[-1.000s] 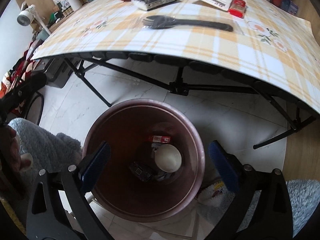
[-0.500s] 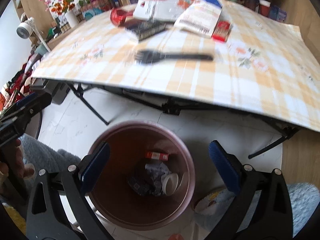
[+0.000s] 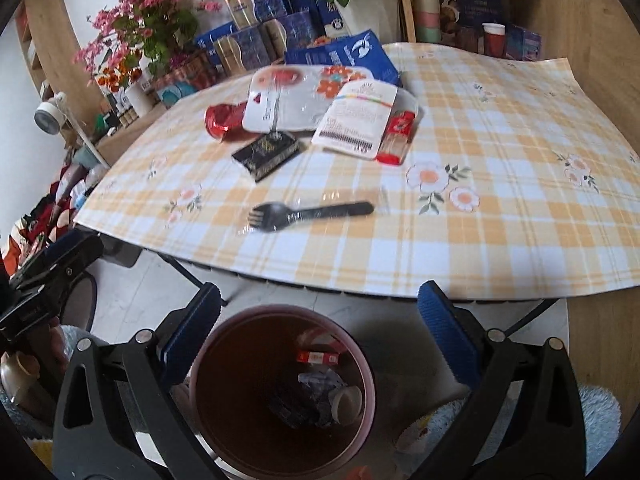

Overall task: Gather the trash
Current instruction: 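Move both grippers back up toward the remaining trash on the table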

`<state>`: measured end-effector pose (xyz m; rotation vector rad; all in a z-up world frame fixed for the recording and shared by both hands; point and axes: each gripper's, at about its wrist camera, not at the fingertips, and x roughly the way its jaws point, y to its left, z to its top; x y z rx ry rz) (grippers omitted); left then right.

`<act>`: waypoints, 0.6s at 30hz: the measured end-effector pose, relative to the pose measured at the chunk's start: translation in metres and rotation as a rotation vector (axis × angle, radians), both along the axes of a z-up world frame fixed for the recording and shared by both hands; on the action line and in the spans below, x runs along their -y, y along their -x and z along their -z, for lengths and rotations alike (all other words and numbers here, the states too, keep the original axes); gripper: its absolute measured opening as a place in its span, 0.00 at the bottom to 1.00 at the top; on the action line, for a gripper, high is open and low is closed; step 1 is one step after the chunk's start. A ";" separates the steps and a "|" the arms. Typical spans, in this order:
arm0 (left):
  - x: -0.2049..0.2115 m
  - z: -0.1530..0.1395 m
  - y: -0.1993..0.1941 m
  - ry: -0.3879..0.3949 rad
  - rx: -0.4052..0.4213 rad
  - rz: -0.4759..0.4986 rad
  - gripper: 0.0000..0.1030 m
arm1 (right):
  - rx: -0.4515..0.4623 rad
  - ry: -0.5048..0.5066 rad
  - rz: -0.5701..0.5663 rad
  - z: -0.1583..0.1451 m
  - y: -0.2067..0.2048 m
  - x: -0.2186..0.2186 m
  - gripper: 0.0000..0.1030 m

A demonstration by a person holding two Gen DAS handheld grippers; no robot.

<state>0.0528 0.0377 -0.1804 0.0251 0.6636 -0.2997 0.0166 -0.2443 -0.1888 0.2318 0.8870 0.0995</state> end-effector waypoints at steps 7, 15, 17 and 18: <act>0.000 -0.002 -0.006 0.015 -0.009 0.002 0.93 | 0.020 0.029 0.029 -0.011 -0.005 0.010 0.94; -0.003 -0.006 -0.016 0.013 -0.014 -0.010 0.93 | -0.003 0.066 0.125 -0.014 -0.020 0.044 0.94; -0.005 -0.006 -0.021 0.020 -0.017 -0.017 0.93 | 0.010 0.067 0.128 -0.018 -0.027 0.052 0.94; -0.005 -0.006 -0.024 0.024 -0.019 -0.021 0.93 | 0.015 0.064 0.126 -0.019 -0.030 0.054 0.94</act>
